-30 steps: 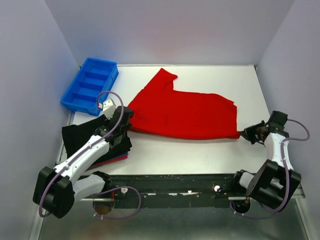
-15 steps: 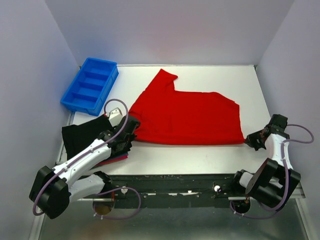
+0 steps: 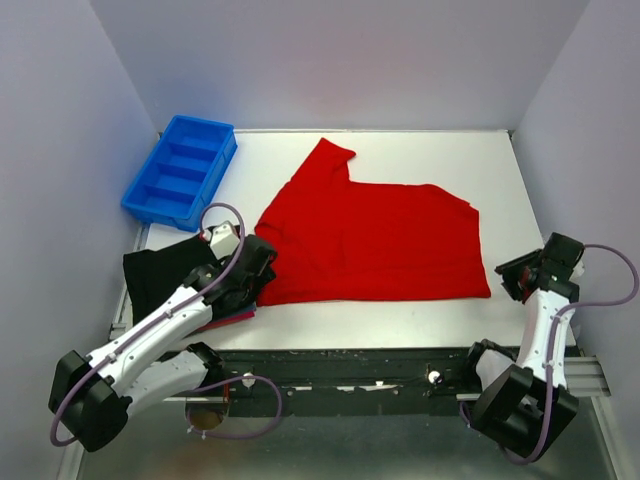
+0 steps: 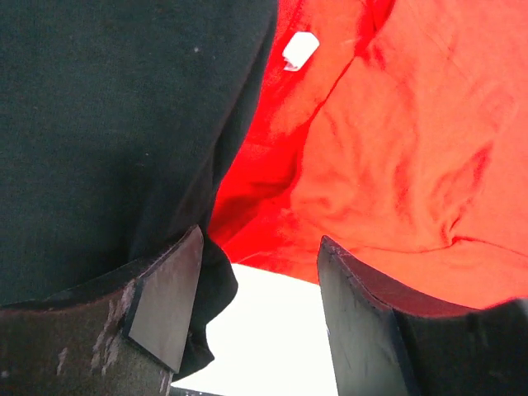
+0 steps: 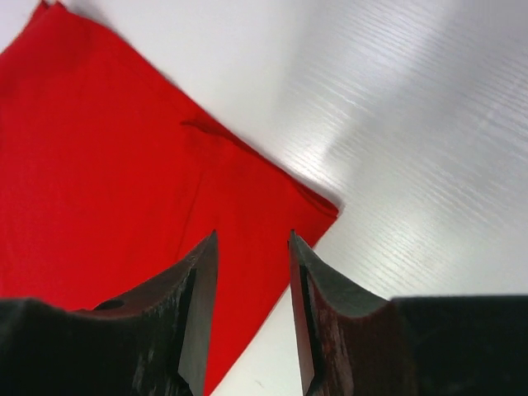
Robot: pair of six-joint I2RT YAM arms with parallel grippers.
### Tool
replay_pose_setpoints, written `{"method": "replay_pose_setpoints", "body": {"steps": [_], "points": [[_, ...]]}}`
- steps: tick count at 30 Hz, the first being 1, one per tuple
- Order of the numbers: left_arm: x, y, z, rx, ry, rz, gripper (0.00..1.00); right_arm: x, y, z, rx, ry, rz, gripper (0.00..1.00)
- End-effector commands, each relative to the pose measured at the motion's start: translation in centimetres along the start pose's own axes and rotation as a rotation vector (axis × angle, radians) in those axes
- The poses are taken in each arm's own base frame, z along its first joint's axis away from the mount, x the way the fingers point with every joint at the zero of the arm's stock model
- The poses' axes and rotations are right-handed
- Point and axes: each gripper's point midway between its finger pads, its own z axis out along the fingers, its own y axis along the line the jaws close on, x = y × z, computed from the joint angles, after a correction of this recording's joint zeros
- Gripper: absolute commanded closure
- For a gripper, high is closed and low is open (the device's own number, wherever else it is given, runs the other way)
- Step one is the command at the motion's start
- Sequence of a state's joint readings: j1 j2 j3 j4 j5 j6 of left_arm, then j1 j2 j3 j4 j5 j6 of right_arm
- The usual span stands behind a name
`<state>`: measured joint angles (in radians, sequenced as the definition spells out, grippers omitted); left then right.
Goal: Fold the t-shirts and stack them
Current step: Fold the flattened tshirt in 1/3 of the way
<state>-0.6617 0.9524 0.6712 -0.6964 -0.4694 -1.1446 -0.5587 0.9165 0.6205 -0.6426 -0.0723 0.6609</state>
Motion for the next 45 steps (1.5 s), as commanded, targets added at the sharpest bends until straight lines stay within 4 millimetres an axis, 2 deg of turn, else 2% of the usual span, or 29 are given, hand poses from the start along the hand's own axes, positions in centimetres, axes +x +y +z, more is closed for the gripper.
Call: {"method": "replay_pose_setpoints", "body": {"steps": [1, 3, 5, 10, 12, 14, 18, 22, 25, 27, 29, 31, 34, 37, 39, 41, 45], "points": [[-2.1, -1.7, -2.2, 0.046, -0.034, 0.081, 0.29, -1.2, 3.2, -1.4, -0.182, -0.05, -0.108, 0.53], [-3.5, -2.1, -2.8, 0.043, -0.075, 0.111, 0.29, -1.5, 4.3, -2.2, -0.241, -0.064, -0.132, 0.53], [-4.8, -3.6, -3.3, 0.084, -0.107, 0.148, 0.29, -1.6, 5.5, -2.9, -0.31, -0.074, -0.173, 0.54], [-6.2, -6.8, -3.4, 0.175, -0.148, 0.205, 0.3, -1.1, 7.5, -3.9, -0.432, -0.064, -0.225, 0.54], [-6.7, -7.7, -3.4, 0.201, -0.17, 0.209, 0.2, -1.0, 8.2, -4.2, -0.463, -0.065, -0.251, 0.54], [-7.5, -8.2, -3.1, 0.202, -0.208, 0.206, 0.01, -1.2, 8.9, -4.4, -0.469, -0.074, -0.27, 0.54], [-8.9, -10.7, -2.8, 0.244, -0.233, 0.242, 0.01, -0.8, 10.9, -4.7, -0.503, -0.056, -0.331, 0.55], [-10.0, -13.3, -4.5, 0.362, -0.254, 0.251, 0.01, 0.0, 12.9, -6.4, -0.581, -0.048, -0.359, 0.56], [-10.8, -14.2, -5.8, 0.439, -0.297, 0.232, 0.01, -0.9, 13.5, -7.8, -0.607, -0.124, -0.372, 0.51], [-11.6, -14.3, -5.7, 0.426, -0.336, 0.23, 0.01, -1.8, 13.6, -7.3, -0.574, -0.16, -0.376, 0.49], [-12.4, -14.5, -4.7, 0.39, -0.363, 0.233, 0.01, -2.1, 13.8, -6.1, -0.541, -0.134, -0.36, 0.49], [-12.8, -15.7, -3.3, 0.391, -0.338, 0.267, 0.01, -1.7, 14.6, -5.1, -0.551, -0.074, -0.347, 0.53], [-13.6, -18.0, -3.6, 0.451, -0.286, 0.297, 0.01, -0.9, 16.0, -4.8, -0.591, -0.036, -0.343, 0.53], [-14.0, -19.8, -6.2, 0.578, -0.283, 0.266, 0.01, -1.2, 15.9, -5.0, -0.583, -0.068, -0.331, 0.53], [-13.8, -20.6, -8.8, 0.683, -0.256, 0.239, 0.01, -1.1, 15.7, -5.0, -0.581, -0.075, -0.329, 0.53], [-13.8, -21.3, -12.8, 0.834, -0.251, 0.221, 0.01, -0.8, 15.5, -4.8, -0.589, -0.075, -0.325, 0.53], [-11.9, -21.8, -20.2, 1.172, -0.213, 0.222, 0.01, -0.3, 15.1, -3.7, -0.579, -0.059, -0.322, 0.53]]}}
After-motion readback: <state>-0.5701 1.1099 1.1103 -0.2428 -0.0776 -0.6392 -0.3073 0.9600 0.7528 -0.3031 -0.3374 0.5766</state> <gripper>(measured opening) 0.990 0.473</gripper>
